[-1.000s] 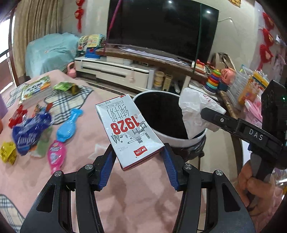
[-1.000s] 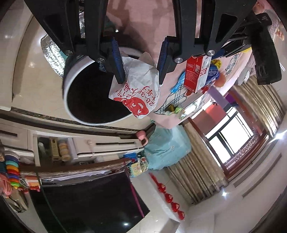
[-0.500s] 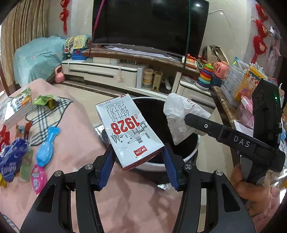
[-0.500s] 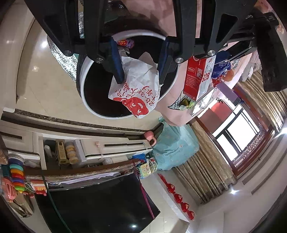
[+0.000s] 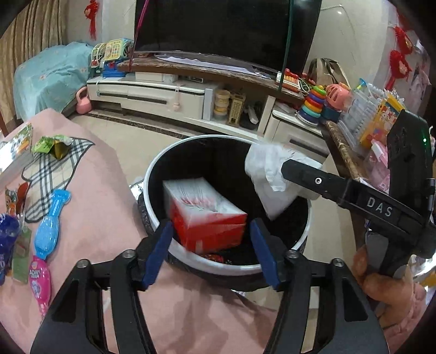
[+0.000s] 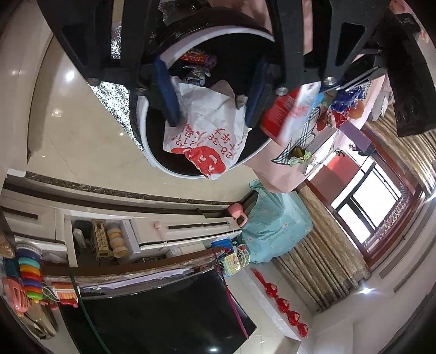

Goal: Collect trash
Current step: 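Open both grippers to drop the carton and bag into the bin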

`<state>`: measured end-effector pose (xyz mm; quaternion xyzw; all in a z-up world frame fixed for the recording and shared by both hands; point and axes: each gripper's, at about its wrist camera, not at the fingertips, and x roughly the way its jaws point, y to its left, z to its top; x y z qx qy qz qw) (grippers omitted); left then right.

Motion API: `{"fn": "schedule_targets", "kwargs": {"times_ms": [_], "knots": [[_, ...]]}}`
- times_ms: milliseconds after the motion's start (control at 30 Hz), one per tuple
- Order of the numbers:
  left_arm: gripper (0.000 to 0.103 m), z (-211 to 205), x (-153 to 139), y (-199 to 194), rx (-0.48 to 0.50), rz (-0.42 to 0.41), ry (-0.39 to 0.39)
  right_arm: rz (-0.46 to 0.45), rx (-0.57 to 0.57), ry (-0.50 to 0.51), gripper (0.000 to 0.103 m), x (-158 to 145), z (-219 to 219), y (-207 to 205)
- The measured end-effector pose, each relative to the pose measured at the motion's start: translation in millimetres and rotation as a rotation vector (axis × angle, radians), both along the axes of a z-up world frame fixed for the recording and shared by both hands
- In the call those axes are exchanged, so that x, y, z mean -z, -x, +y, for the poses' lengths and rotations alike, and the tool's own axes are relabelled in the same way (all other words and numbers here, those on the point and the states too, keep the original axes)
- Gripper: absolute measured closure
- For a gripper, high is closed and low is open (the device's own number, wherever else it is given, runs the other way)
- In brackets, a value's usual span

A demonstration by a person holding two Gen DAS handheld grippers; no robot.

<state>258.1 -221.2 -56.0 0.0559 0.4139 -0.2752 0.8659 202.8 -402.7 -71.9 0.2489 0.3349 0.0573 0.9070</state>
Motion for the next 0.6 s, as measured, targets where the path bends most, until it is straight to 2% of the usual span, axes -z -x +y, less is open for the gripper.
{"fn": "schedule_targets", "kwargs": {"times_ms": [67,300,400,600], "knots": [[0.037,4,0,3,-0.009,-0.006,0.004,-0.002,0.008,-0.011,0.035,1,-3,1],[0.029,28,-3,14,-0.054,-0.018,0.021,-0.02,0.012,-0.031,0.029,-4,-3,7],[0.029,48,-1,21,-0.09,-0.015,0.029,-0.037,0.007,-0.032,0.022,-9,2,9],[0.029,98,6,35,-0.183,0.002,0.054,-0.077,-0.035,-0.02,0.017,-17,31,18]]}}
